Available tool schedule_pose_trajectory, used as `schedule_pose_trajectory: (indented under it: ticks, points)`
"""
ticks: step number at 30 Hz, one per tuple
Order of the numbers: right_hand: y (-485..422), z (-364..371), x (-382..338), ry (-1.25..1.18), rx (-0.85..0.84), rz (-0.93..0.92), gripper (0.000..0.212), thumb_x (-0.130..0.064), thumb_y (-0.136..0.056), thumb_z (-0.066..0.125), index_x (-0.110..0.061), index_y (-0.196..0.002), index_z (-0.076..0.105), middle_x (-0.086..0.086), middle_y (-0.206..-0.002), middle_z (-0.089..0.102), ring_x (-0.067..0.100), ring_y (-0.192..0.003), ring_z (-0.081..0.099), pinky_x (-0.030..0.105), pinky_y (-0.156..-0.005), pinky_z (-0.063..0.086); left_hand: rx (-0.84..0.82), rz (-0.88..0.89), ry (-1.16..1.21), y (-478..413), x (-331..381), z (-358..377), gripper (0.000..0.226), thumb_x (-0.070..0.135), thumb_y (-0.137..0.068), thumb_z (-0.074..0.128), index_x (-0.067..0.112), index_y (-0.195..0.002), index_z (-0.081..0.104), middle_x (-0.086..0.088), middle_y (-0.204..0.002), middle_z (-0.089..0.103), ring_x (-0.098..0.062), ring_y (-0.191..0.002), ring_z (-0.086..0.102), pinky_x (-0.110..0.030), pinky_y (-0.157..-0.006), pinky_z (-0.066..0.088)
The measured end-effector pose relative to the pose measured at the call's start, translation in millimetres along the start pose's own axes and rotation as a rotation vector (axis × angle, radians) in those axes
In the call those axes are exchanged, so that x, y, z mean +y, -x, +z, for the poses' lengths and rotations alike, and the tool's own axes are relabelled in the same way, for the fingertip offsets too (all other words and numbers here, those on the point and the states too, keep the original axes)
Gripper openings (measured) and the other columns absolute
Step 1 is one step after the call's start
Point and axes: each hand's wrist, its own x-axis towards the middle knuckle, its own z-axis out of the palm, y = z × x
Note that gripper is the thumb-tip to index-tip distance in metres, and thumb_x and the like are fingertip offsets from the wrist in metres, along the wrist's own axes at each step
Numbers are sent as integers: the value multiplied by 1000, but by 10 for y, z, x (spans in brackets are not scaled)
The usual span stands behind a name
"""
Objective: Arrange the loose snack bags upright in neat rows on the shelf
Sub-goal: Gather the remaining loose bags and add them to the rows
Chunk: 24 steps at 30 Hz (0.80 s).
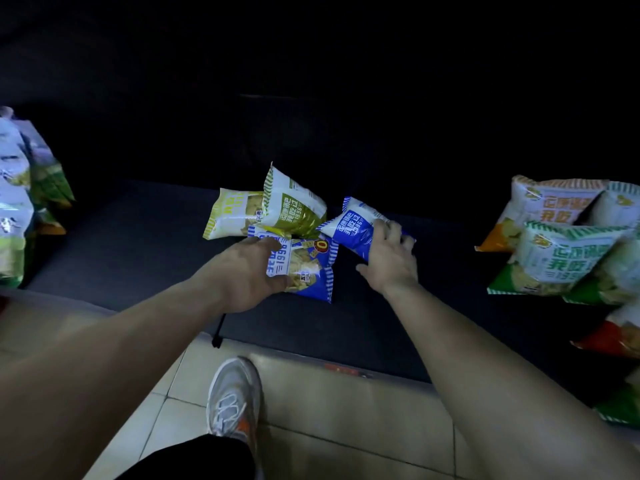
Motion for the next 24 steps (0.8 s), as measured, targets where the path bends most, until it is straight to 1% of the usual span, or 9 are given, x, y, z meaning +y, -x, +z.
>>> schedule_pose_trajectory:
  ticks: [2,4,8,11,15,18,20,21,24]
  points:
    - [-54,-49,29,-11,57,-24,79,-23,-81,79,-16,-144,32,12,-142,38,38,-123,44,44,-85,50,-19,-4,5,3,0,23,74,53,-85,65,23,-147,37,-6,-148,42,-24,-135,40,-36,-109,36]
    - [-79,-167,86,-55,65,-66,70,-25,-82,77,-17,-141,39,11,-134,49,36,-114,53,42,-84,50,-22,-6,3,0,23,8,73,52,-85,66,24,-146,37,-5,-147,43,-24,-134,41,-36,-108,36]
    - [-14,-531,238,-278,-37,-58,63,-35,-81,72,-22,-136,45,5,-120,62,28,-99,64,34,-81,51,-1,9,21,14,147,-85,71,49,-87,65,23,-147,37,-4,-146,44,-25,-132,44,-34,-105,38]
    - [87,-693,398,-345,-150,15,54,-36,-85,67,-20,-133,48,3,-112,65,21,-90,62,29,-75,46,5,23,10,43,238,-116,71,49,-88,64,24,-148,36,-5,-149,40,-25,-135,41,-35,-106,37]
    - [197,-621,548,-208,-217,65,47,-35,-92,56,-16,-135,49,11,-125,62,29,-105,62,38,-87,52,0,39,-7,100,321,-114,70,51,-89,62,26,-149,34,-4,-152,36,-26,-137,39,-36,-107,37]
    - [260,-547,521,-82,-179,56,56,-54,-92,49,-16,-132,48,10,-130,57,33,-113,59,40,-87,48,-2,47,-21,124,334,-116,70,50,-90,62,24,-149,34,-5,-151,37,-26,-137,39,-37,-107,37]
    - [303,-521,477,50,-174,31,78,-73,-78,57,-17,-132,45,6,-126,55,31,-112,59,38,-80,45,-5,47,-32,133,332,-121,70,50,-90,61,24,-149,35,-6,-149,39,-27,-136,40,-37,-107,37]
    - [320,-513,462,101,-173,16,84,-74,-72,64,-18,-130,43,5,-124,54,29,-110,60,36,-77,44,-9,42,-37,136,326,-123,69,50,-90,61,24,-149,35,-6,-149,39,-27,-136,40,-37,-106,37]
    - [310,-519,486,84,-156,7,74,-61,-68,77,-21,-122,46,2,-117,62,26,-102,63,35,-74,47,-17,32,-47,135,302,-142,69,50,-90,61,24,-148,35,-6,-150,38,-28,-137,40,-37,-107,36]
